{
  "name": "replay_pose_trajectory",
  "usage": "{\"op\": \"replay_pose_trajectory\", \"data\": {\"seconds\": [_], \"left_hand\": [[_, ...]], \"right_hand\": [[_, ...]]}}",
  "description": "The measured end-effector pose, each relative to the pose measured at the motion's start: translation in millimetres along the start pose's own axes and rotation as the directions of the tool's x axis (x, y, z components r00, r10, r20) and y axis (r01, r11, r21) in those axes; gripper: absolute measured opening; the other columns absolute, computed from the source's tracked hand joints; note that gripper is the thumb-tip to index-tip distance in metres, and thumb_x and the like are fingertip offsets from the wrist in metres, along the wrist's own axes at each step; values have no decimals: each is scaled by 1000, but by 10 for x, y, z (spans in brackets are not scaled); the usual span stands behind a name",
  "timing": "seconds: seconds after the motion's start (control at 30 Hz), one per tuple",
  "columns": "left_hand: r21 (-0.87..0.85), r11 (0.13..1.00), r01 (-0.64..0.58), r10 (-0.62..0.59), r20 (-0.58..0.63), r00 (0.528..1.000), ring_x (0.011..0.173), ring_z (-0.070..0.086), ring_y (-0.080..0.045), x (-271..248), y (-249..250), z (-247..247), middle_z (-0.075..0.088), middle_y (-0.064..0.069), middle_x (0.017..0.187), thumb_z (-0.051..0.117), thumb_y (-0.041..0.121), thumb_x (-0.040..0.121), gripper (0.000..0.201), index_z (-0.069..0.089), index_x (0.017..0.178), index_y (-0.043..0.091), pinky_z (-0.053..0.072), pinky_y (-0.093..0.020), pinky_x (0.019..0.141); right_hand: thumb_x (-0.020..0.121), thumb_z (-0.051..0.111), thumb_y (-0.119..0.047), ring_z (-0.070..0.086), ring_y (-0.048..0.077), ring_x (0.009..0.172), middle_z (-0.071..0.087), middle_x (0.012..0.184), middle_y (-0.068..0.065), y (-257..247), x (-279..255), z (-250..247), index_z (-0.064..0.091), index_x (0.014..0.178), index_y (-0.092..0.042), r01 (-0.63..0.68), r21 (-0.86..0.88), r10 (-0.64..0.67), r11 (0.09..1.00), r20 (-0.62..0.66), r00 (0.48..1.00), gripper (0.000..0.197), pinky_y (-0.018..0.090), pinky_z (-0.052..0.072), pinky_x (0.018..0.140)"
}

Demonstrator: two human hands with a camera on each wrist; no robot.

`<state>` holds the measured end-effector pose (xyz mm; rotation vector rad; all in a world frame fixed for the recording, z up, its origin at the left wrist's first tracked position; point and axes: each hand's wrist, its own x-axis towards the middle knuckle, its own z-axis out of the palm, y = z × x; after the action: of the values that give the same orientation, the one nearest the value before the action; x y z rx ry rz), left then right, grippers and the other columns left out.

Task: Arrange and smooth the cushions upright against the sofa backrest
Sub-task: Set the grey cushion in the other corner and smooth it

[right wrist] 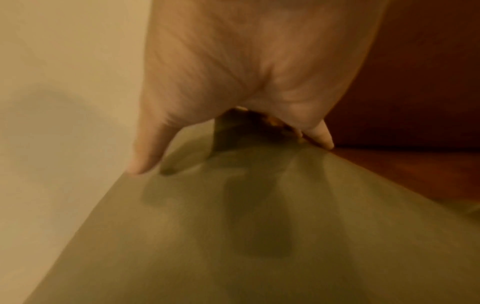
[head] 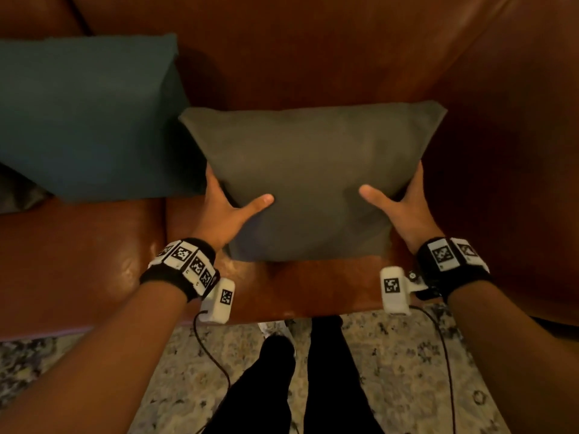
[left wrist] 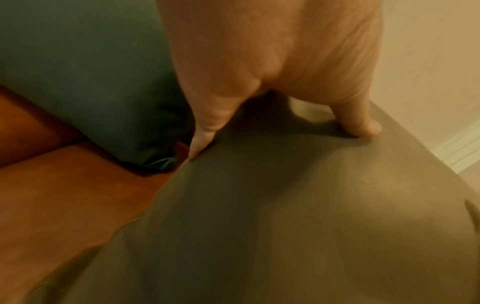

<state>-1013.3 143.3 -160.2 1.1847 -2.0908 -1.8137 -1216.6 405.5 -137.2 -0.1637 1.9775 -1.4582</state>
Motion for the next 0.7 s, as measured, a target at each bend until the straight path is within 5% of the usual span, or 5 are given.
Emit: {"op": "replay_pose_trajectory", "data": {"seconds": [0.17, 0.4, 0.5, 0.63, 0.7], "left_hand": [[-52, 998, -23, 22, -5, 1000, 128, 48, 15, 226, 413, 58, 47, 20, 147, 85, 48, 73, 112, 18, 160, 31, 43, -27, 115], [-5, 981, -196, 194, -113, 974, 146, 40, -1, 644, 774, 137, 37, 10, 161, 90, 34, 78, 114, 12, 161, 28, 38, -37, 121], [14, 996, -89, 90, -77, 993, 147, 37, 1, 867, 705, 231, 32, 13, 162, 94, 44, 69, 129, 5, 161, 33, 36, -40, 123], [12, 999, 42, -41, -42, 998, 123, 43, 24, 1018, 548, 295, 41, 29, 142, 93, 44, 59, 129, 14, 160, 29, 42, -13, 110], [12, 995, 100, -99, -53, 994, 128, 49, 14, 1053, 525, 275, 49, 23, 144, 96, 57, 51, 133, 24, 159, 30, 45, -22, 112]], "right_hand": [[63, 96, -54, 56, 4, 133, 55, 146, -23, -265, 324, -116, 30, 156, -46, 74, -97, -77, 993, -23, 997, 114, 46, 50, 111], [64, 98, -45, 52, 2, 137, 52, 149, -20, -632, 927, -427, 32, 155, -34, 264, -61, -269, 963, -100, 958, 112, 40, 47, 114], [58, 99, -48, 51, -3, 135, 51, 148, -22, -496, 1194, -462, 30, 155, -35, 173, -105, -180, 979, -63, 982, 120, 37, 44, 116], [62, 98, -38, 50, -9, 132, 51, 145, -23, -314, 1336, -491, 27, 156, -27, 143, -126, -141, 982, 25, 990, 118, 34, 42, 118], [62, 98, -39, 53, -1, 134, 54, 147, -17, -327, 1354, -512, 31, 155, -27, 145, -128, -142, 981, 34, 989, 116, 40, 44, 117]]}}
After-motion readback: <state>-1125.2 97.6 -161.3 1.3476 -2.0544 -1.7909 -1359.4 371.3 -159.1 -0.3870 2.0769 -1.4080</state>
